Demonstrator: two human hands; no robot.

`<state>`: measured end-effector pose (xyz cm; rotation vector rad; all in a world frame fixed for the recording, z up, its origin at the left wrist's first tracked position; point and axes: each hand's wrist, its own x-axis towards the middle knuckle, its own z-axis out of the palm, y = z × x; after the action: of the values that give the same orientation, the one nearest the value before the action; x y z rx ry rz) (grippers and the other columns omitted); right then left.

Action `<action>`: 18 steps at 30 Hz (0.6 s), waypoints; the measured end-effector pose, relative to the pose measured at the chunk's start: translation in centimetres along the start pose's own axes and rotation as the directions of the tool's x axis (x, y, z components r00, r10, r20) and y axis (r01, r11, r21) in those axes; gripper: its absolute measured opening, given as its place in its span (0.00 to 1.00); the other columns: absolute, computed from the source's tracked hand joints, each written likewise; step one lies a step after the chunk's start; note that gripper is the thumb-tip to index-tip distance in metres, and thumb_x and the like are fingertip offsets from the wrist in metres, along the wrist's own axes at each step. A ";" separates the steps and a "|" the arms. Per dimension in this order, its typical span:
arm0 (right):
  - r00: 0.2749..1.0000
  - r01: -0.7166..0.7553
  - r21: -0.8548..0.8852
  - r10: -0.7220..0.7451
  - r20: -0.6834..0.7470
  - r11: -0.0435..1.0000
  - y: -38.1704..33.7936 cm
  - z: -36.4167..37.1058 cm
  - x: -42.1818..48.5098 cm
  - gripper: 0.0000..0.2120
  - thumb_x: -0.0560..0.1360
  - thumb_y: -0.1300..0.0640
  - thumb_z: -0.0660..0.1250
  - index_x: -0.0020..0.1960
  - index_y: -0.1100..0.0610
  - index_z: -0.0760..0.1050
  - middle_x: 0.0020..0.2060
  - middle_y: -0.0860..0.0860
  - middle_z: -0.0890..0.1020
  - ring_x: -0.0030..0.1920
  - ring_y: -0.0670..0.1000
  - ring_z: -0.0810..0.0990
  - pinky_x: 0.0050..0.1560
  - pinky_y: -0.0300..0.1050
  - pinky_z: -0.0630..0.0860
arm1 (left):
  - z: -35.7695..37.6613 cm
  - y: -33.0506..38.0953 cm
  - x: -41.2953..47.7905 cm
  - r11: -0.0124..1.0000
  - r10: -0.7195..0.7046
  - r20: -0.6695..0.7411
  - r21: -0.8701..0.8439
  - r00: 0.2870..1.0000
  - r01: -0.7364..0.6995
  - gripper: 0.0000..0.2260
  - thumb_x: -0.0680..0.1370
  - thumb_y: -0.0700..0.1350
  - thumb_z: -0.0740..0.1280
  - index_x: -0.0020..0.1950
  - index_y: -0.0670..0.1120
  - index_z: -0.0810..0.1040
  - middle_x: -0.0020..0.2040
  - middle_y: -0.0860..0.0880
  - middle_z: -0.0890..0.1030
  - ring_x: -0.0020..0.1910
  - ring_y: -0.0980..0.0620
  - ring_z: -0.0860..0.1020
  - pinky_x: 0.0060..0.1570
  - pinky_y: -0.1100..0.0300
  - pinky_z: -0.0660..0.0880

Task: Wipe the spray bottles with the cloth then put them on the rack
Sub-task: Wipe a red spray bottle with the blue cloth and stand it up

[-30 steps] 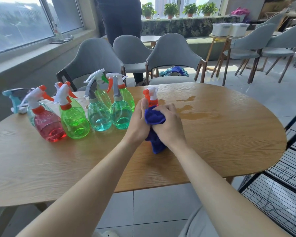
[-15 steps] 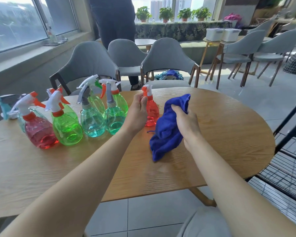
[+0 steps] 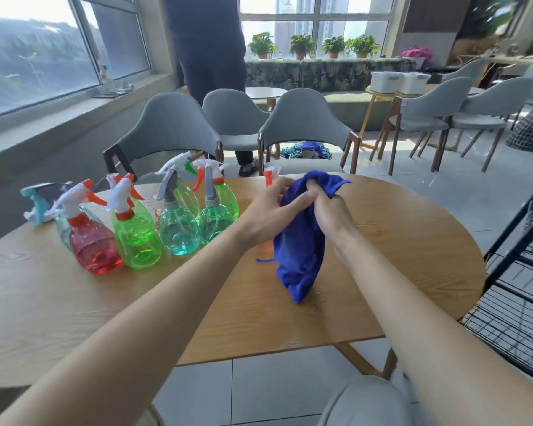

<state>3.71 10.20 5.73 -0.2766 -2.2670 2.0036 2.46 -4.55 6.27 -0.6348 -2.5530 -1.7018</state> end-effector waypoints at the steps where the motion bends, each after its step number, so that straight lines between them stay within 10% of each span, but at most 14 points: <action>1: 1.000 0.007 -0.007 -0.007 0.011 1.000 -0.6 0.0 -0.2 0.21 0.83 0.38 0.63 0.53 0.54 0.85 0.51 0.52 0.88 0.54 0.54 0.86 0.63 0.55 0.80 | -0.1 0.3 0.1 0.999 0.035 -0.013 0.007 0.999 -0.035 0.14 0.85 0.56 0.69 0.63 0.49 0.82 0.53 0.50 0.85 0.50 0.58 0.82 0.53 0.62 0.78; 7: 0.992 0.120 -0.106 -0.124 -0.028 0.987 -3.8 -1.0 -0.9 0.13 0.81 0.44 0.71 0.49 0.53 0.84 0.50 0.52 0.88 0.55 0.57 0.86 0.64 0.60 0.81 | -2.6 2.5 1.6 0.990 0.056 -0.279 0.143 0.959 -0.016 0.09 0.87 0.45 0.64 0.56 0.43 0.82 0.45 0.51 0.82 0.44 0.54 0.78 0.45 0.61 0.72; 18: 0.936 0.268 -0.245 -0.312 -0.165 0.932 -8.0 -2.5 -1.1 0.14 0.79 0.49 0.71 0.54 0.61 0.80 0.48 0.58 0.85 0.50 0.59 0.83 0.53 0.58 0.79 | -5.4 6.1 2.3 0.892 0.033 -0.217 0.446 0.976 0.069 0.12 0.82 0.56 0.71 0.55 0.47 0.80 0.49 0.51 0.80 0.51 0.47 0.78 0.49 0.56 0.70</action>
<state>4.75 11.49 14.07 -0.1404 -2.2458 1.5128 1.23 -6.57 14.40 -0.3685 -2.6497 -1.0385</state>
